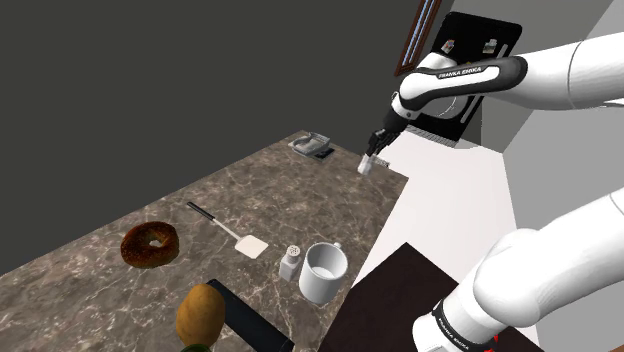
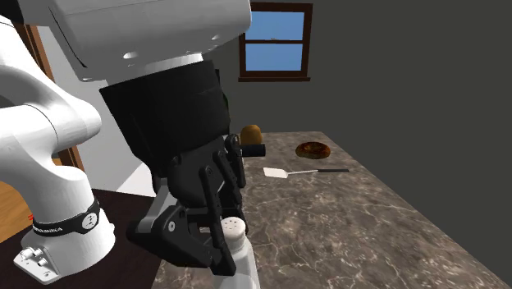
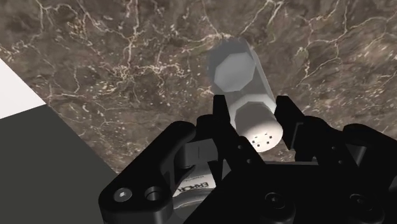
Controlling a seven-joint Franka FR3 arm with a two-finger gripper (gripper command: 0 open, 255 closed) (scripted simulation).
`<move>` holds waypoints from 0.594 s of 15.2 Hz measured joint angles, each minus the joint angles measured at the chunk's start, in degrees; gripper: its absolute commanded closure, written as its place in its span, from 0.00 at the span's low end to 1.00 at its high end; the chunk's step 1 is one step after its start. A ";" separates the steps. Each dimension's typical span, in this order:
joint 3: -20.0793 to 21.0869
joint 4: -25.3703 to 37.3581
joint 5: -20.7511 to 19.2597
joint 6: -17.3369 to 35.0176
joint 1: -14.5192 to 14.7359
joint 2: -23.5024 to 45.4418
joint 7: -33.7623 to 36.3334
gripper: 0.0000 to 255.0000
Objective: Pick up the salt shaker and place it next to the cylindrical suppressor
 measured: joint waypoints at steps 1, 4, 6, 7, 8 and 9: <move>0.06 0.41 -0.12 -0.61 -0.04 -0.21 0.15 1.00; 0.30 2.32 -0.44 -3.03 -0.10 -0.77 0.68 1.00; 0.50 3.57 -0.70 -4.72 -0.16 -1.26 1.10 1.00; 0.57 4.22 -0.81 -5.58 -0.19 -1.48 1.26 1.00; 0.70 4.78 -0.89 -6.29 -0.18 -1.65 1.48 1.00; 0.68 5.33 -0.97 -6.97 -0.23 -1.79 1.49 1.00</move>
